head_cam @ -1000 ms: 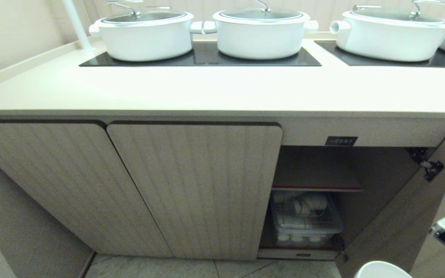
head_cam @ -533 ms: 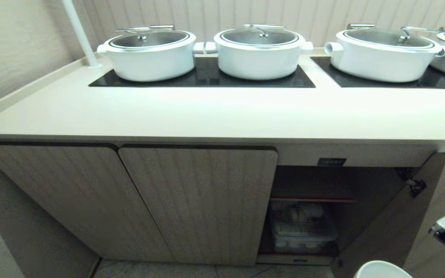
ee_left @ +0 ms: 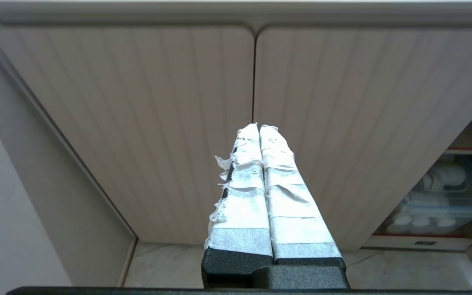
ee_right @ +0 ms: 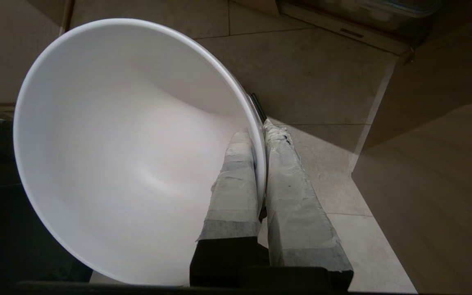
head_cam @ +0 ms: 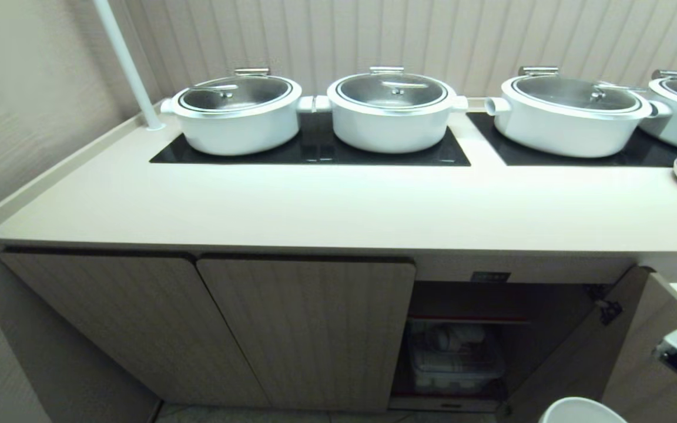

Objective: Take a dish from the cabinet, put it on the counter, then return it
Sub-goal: Place it on the table

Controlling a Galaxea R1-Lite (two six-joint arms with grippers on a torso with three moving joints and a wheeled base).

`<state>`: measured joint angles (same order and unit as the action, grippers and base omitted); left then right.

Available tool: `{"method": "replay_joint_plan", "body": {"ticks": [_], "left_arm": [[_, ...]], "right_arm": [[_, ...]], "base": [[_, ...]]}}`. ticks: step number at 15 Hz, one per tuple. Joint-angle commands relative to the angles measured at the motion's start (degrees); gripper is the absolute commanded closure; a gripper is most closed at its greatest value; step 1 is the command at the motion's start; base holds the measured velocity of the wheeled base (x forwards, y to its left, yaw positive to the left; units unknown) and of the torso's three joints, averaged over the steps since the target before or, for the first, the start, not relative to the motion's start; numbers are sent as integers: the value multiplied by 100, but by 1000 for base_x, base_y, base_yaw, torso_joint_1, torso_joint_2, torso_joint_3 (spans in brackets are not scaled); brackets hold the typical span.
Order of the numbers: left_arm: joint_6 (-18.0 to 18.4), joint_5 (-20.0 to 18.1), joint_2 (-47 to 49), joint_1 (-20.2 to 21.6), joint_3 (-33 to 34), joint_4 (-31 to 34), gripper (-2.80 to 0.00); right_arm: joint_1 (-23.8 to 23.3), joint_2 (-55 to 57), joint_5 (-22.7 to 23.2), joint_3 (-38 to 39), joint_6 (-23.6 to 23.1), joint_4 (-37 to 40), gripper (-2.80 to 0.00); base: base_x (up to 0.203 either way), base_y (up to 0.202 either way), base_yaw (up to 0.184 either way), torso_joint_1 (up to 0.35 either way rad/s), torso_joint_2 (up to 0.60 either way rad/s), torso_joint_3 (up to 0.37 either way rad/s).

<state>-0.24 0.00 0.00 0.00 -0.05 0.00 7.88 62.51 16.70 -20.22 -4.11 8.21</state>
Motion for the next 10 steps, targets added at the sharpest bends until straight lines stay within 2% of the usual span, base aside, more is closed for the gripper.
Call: {"method": "replay_joint_plan", "body": {"ticks": [1,4,10], "left_arm": [[-2,0,0,0,5,0,0],[-2,0,0,0,-3,0,0],[-2,-1,0,0,-4,0,0]], "right_arm": [[4,-5,9,1,-2,5,0],[12,-20,9,10,-2,14,0],[13,-11,9,1,-2,6,0]], "base": [[0,0,0,278,-604,-326],[0,0,0,240,-507,-264],[0,0,0,172,-357,-185]]}}
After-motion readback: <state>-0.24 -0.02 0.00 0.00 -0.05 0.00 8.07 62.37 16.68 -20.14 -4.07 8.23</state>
